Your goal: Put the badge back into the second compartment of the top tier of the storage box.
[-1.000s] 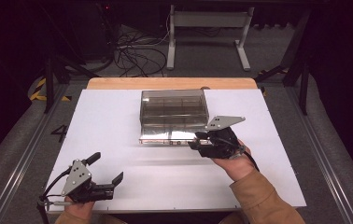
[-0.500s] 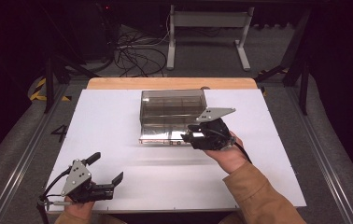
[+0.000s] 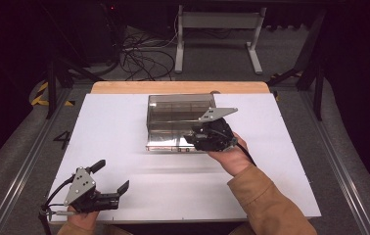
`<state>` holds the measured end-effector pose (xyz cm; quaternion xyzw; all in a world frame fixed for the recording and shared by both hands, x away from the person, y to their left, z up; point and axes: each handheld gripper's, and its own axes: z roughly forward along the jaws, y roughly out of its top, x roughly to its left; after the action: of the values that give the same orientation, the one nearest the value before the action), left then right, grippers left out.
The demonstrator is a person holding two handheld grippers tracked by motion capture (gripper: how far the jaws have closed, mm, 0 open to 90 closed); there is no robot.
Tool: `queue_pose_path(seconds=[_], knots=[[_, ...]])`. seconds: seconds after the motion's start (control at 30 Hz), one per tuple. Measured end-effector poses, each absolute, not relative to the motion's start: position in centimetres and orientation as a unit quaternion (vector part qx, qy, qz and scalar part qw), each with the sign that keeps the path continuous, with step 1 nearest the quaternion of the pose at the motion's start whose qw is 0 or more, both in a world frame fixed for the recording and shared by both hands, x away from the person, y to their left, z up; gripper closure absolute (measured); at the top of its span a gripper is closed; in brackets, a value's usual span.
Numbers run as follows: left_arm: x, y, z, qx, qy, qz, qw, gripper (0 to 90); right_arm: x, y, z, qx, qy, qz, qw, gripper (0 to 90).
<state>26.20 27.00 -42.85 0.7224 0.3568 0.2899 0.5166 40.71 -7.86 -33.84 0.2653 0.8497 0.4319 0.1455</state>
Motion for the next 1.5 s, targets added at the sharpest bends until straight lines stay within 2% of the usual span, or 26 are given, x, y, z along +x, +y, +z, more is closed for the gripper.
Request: queue_pose_path(seconds=[1.5], knots=[[26.3, 26.9, -42.9, 0.725, 0.354, 0.288, 0.517, 2.1, 43.6, -5.1, -35.9, 0.275, 0.848, 0.429, 0.147, 56.7]])
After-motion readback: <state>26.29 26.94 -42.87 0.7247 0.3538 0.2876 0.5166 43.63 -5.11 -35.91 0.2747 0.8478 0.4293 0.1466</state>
